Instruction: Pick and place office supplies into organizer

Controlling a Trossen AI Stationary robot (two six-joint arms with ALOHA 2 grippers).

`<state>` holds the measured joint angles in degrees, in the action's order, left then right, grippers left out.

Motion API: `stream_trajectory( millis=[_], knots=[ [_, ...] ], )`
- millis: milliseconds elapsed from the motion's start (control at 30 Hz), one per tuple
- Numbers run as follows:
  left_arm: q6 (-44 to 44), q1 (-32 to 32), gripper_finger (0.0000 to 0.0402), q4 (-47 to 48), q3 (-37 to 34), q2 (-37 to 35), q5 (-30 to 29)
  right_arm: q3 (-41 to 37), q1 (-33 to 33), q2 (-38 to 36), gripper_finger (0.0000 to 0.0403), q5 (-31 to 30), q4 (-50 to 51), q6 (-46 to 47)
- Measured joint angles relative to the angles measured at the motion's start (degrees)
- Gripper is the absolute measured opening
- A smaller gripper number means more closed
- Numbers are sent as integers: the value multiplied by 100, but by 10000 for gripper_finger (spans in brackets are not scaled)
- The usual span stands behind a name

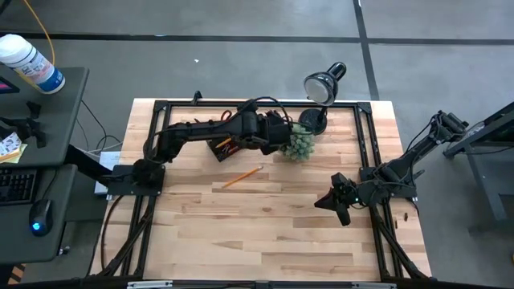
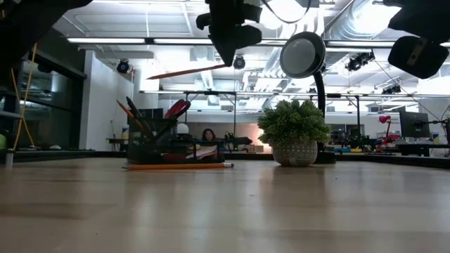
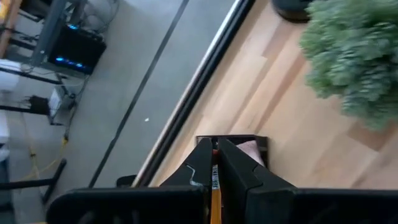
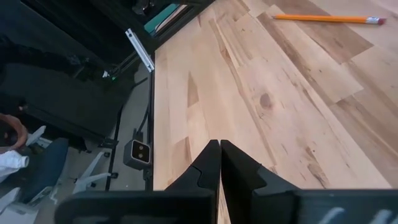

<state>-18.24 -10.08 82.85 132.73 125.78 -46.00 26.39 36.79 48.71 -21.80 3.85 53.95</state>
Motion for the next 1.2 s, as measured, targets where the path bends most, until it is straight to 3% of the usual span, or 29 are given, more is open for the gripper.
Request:
stream_trajectory(
  millis=[433,600,900,1200],
  knots=[
    [-177,-491,0,144,-9,-68,-504,-2,-585,0,4,445,6,-2],
    [-365,-537,0,153,-7,-148,-854,-2,-729,0,2,578,14,-2],
    [-832,-518,0,723,-24,-167,-945,-2,-957,1,2,727,19,-85],
    [-1330,-358,0,569,-1211,-1451,-1246,-2,-1182,2,3,899,12,-287]
  ],
)
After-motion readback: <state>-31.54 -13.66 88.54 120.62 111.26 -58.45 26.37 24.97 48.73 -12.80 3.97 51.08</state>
